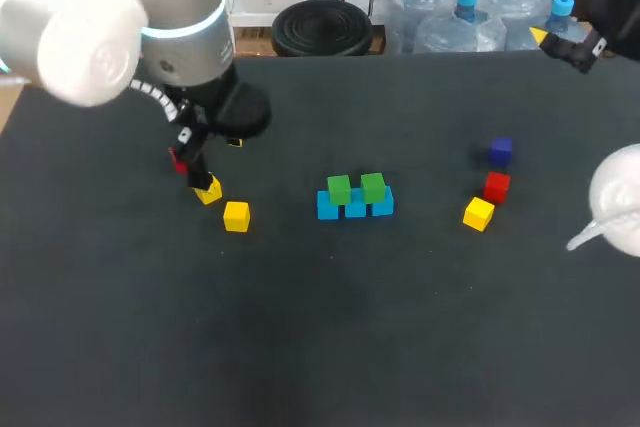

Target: Place the blue cubes, place green cubes on the blue cubes, place the yellow cubes on the green cubes, then place the red cubes on the yellow cubes, and place purple cube on the red cubes.

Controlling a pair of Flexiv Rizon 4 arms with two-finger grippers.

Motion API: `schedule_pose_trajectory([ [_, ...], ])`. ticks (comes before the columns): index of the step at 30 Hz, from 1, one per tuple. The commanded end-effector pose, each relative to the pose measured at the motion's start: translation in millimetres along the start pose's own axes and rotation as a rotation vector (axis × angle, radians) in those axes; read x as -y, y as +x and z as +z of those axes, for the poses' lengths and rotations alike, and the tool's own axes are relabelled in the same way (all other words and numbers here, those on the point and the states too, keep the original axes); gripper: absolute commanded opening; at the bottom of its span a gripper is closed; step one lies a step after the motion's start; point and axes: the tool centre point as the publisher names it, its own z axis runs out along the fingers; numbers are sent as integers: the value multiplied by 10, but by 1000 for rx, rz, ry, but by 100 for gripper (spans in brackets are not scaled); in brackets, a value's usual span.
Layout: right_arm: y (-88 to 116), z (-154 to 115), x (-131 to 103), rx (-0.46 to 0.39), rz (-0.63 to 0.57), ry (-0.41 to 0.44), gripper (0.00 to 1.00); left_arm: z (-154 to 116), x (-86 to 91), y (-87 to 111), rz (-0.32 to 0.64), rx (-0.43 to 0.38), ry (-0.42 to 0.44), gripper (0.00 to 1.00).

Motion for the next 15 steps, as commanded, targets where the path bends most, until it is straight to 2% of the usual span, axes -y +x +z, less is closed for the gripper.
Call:
schedule_pose_trajectory([
  [1, -27, 13, -40, -11, -1, 307, 100, -54, -13, 43, -40, -13, 136, 100],
  [8, -27, 13, -40, -11, -1, 307, 100, -76, -53, 214, -148, -6, 75, 100],
  [15, -27, 13, -40, -11, -1, 307, 100, -129, -81, 297, -181, -15, 43, 100],
])
